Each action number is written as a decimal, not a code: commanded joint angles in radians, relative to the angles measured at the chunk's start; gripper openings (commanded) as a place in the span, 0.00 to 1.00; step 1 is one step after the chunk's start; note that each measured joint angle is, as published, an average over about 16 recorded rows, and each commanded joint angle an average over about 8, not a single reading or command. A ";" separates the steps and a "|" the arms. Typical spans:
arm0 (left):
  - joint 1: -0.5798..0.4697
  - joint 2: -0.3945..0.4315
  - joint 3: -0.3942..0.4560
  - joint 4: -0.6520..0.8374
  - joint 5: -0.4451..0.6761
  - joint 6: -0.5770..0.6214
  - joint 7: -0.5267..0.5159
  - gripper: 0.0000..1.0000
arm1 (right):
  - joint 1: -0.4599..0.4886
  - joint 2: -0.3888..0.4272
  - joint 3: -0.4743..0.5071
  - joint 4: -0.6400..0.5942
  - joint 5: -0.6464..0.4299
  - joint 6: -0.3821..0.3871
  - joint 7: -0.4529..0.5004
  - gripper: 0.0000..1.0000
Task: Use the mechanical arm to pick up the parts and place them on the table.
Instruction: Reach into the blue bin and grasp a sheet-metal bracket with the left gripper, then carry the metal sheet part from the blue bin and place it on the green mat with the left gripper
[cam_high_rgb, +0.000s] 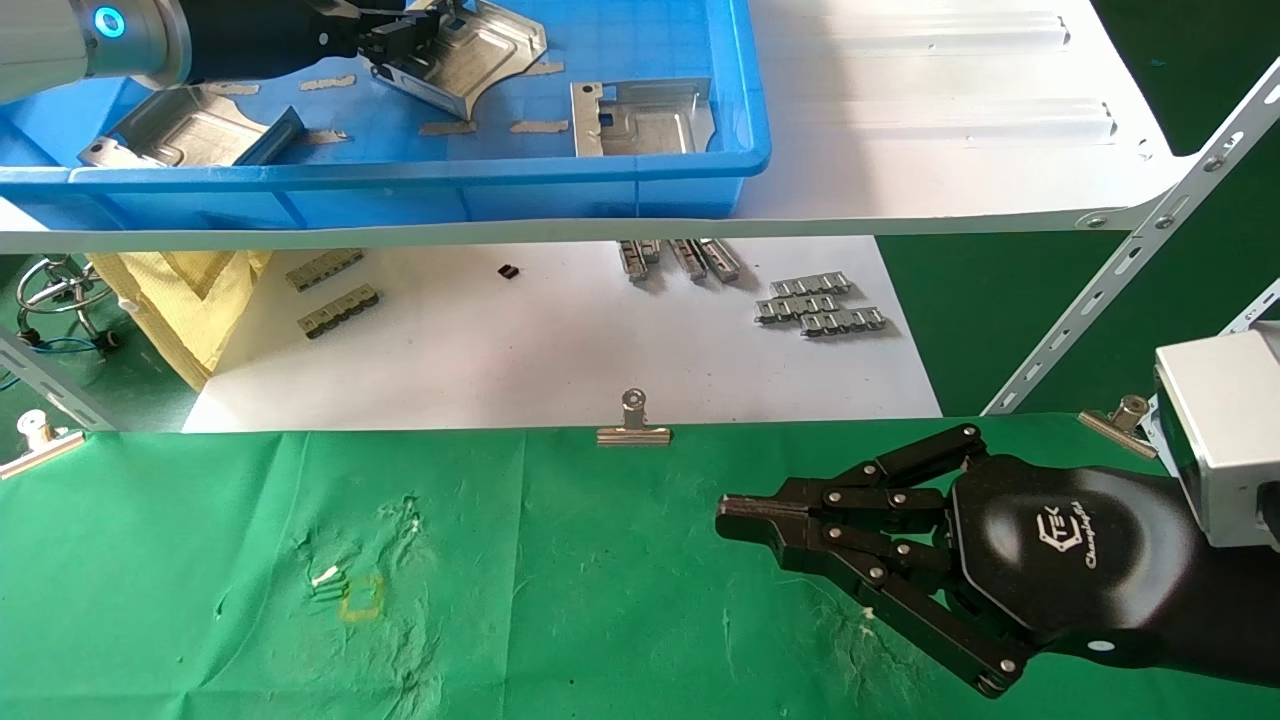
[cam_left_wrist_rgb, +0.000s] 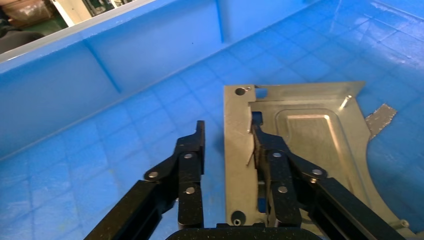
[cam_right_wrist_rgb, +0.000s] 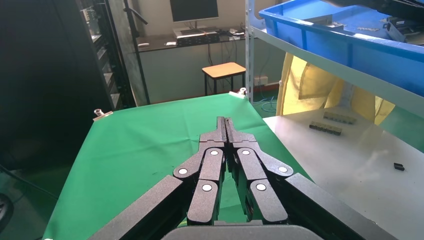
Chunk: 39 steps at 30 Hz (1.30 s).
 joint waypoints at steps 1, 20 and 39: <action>0.002 0.001 0.000 0.001 0.001 -0.007 0.002 0.00 | 0.000 0.000 0.000 0.000 0.000 0.000 0.000 0.00; -0.031 -0.147 -0.067 -0.108 -0.112 0.514 0.175 0.00 | 0.000 0.000 0.000 0.000 0.000 0.000 0.000 1.00; 0.269 -0.456 0.092 -0.569 -0.361 0.803 0.478 0.00 | 0.000 0.000 0.000 0.000 0.000 0.000 0.000 1.00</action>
